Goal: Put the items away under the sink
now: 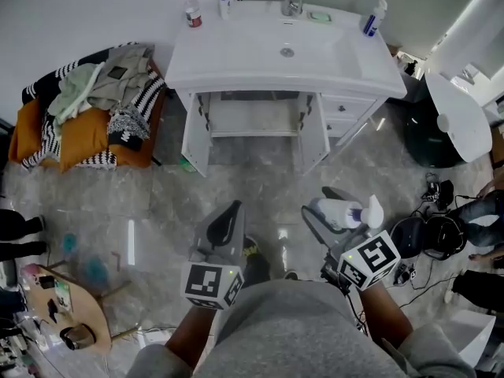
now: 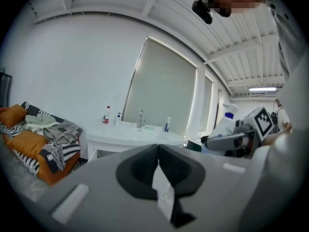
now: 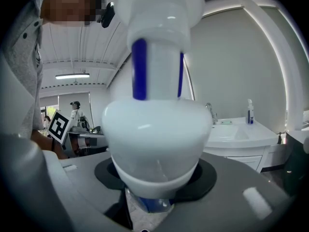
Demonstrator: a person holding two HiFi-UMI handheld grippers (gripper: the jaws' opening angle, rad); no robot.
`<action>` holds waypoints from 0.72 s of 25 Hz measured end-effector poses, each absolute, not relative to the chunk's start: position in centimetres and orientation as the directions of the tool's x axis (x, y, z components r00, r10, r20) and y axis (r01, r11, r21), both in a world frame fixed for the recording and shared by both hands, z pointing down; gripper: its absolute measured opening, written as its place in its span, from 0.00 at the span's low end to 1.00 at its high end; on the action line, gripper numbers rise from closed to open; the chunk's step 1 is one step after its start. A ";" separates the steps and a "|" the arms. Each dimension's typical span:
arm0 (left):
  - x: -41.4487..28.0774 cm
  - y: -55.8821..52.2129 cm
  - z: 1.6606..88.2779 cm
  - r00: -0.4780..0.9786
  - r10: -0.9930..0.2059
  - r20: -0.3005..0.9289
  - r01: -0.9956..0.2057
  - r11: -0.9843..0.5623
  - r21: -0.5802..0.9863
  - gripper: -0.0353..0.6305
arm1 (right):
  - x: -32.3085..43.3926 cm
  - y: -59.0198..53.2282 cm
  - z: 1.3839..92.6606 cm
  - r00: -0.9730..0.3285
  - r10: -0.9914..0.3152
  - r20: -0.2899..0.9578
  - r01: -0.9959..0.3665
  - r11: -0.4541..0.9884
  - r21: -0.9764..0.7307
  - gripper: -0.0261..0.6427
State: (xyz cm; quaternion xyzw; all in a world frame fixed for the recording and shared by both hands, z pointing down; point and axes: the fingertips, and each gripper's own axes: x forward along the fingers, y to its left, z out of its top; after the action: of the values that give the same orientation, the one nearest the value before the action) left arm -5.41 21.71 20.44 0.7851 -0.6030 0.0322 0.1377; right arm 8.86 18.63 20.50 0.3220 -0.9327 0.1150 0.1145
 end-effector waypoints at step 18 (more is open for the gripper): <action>-10.6 19.2 20.4 0.279 -0.939 0.203 -0.952 -0.243 0.185 0.07 | 4.4 16.0 21.3 -0.744 -0.594 0.306 -0.648 0.753 -0.115 0.40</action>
State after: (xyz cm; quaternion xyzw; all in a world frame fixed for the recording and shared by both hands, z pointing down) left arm -10.62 19.17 20.36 0.7879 -0.6000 0.0250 0.1362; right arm 4.44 16.01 21.25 0.3350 -0.9276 0.1074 0.1262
